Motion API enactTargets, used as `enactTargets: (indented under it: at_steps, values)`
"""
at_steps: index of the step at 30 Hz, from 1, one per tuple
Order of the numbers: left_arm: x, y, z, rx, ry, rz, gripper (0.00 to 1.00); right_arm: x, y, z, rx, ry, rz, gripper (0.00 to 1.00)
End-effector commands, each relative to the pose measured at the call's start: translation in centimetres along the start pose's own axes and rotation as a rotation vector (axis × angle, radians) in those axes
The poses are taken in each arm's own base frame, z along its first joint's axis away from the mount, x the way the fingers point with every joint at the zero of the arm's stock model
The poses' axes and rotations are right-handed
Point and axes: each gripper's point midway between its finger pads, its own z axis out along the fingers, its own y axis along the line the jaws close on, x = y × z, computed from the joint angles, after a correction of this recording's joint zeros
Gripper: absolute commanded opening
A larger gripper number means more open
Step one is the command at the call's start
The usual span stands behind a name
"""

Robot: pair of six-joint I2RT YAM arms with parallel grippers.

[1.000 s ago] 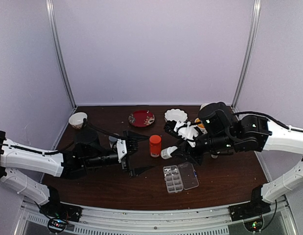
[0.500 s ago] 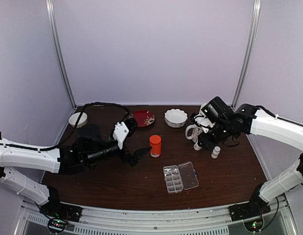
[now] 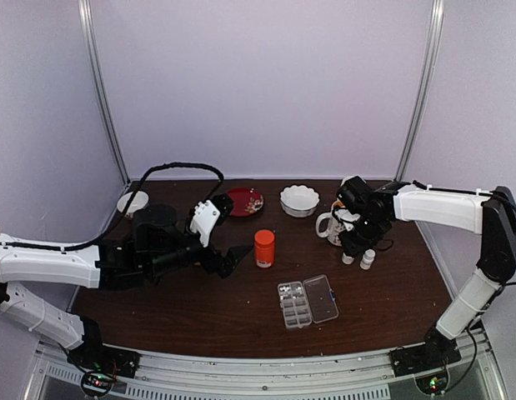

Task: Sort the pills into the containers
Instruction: Place the pill bottle at the center of the board.

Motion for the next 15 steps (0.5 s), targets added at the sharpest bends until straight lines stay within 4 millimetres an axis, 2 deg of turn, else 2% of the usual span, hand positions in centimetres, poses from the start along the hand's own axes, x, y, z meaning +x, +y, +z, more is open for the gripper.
enactTargets:
  at_steps: [1, 6, 10, 12, 15]
  values:
    - [-1.5, 1.2, -0.4, -0.045, -0.031, -0.027, 0.97, -1.1, 0.0, 0.6, -0.023, -0.018, 0.006, 0.08]
    - [-1.1, 1.4, -0.1, -0.05, -0.015, -0.032, 0.98, -0.9, 0.1, 1.4, -0.051, -0.005, 0.013, 0.19]
    - [-0.9, 1.4, 0.1, -0.05, -0.005, -0.034, 0.98, -1.0, 0.2, 1.6, -0.07, -0.001, 0.016, 0.35]
    - [-0.9, 1.5, 0.1, -0.052, -0.002, -0.034, 0.98, -1.0, 0.1, 1.5, -0.071, -0.004, 0.015, 0.5]
    - [-0.9, 1.6, 0.1, -0.053, -0.001, -0.036, 0.97, -1.3, -0.1, 0.9, -0.061, -0.015, 0.012, 0.55]
